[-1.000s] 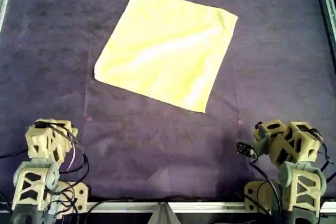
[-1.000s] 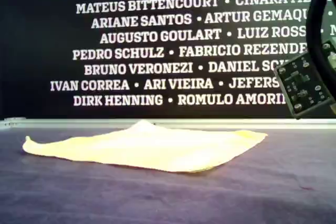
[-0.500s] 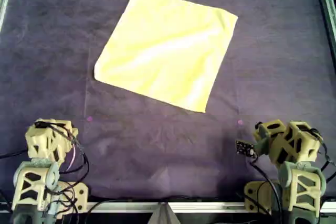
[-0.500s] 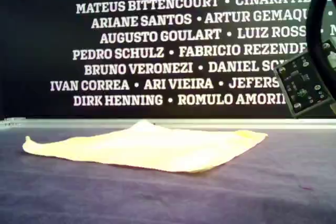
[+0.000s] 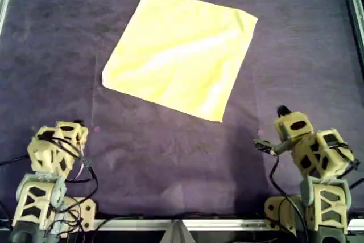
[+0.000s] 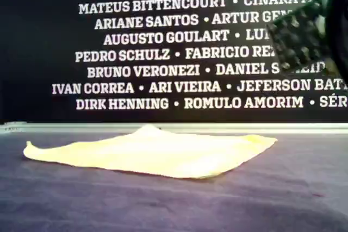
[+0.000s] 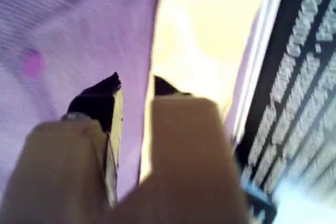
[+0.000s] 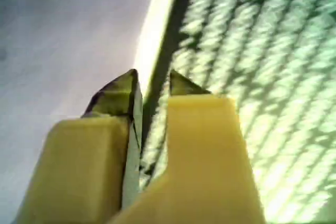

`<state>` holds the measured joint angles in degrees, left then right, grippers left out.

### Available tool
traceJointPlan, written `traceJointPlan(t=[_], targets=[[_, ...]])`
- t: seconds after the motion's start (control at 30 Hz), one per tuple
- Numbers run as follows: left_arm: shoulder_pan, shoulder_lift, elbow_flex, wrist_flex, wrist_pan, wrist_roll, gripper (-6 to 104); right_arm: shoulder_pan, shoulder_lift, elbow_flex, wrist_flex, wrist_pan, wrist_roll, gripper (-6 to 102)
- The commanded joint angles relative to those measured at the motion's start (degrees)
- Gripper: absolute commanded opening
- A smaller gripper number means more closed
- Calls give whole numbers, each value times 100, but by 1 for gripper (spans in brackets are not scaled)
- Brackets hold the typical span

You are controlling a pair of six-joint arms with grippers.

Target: Fold a cloth

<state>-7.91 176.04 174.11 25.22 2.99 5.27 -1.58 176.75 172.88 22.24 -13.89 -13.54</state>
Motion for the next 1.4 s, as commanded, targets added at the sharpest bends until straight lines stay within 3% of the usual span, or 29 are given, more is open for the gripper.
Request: traceJointPlan(t=[0.0,0.1,0.2,0.23,0.3,0.37,0.43,0.5,0.6,1.0,1.37], targets=[[-747,62,-158,-211,26,-44,41,475,264,-79,-738,-26,26,36],[-1239,53,-158,-211,18,35,46,1055,264,-79,-993,-26,26,39],[-1292,44,-202,-290,-88,44,47,1802,255,-70,-993,62,123,39],[-1283,26,-255,-396,-97,53,47,1995,246,-70,-984,70,255,39],[-1204,18,-325,-642,-114,53,47,2224,246,-79,-976,79,694,39],[-949,18,-387,-861,-167,62,46,2285,246,-88,-976,79,1222,39],[-659,-9,-527,-1063,-114,97,46,2250,229,-70,-976,79,1503,39],[-466,-229,-677,-1178,-79,246,46,2241,202,-53,-949,79,1529,39],[-466,-1090,-984,-1274,-70,431,46,2285,-193,-176,-747,26,1529,39],[-466,-6803,-3841,-2145,-149,466,47,2312,-6012,-2795,-721,-18,1521,39],[-413,-8104,-5063,-2188,-185,466,48,2312,-7189,-3322,-738,-18,1529,53]])
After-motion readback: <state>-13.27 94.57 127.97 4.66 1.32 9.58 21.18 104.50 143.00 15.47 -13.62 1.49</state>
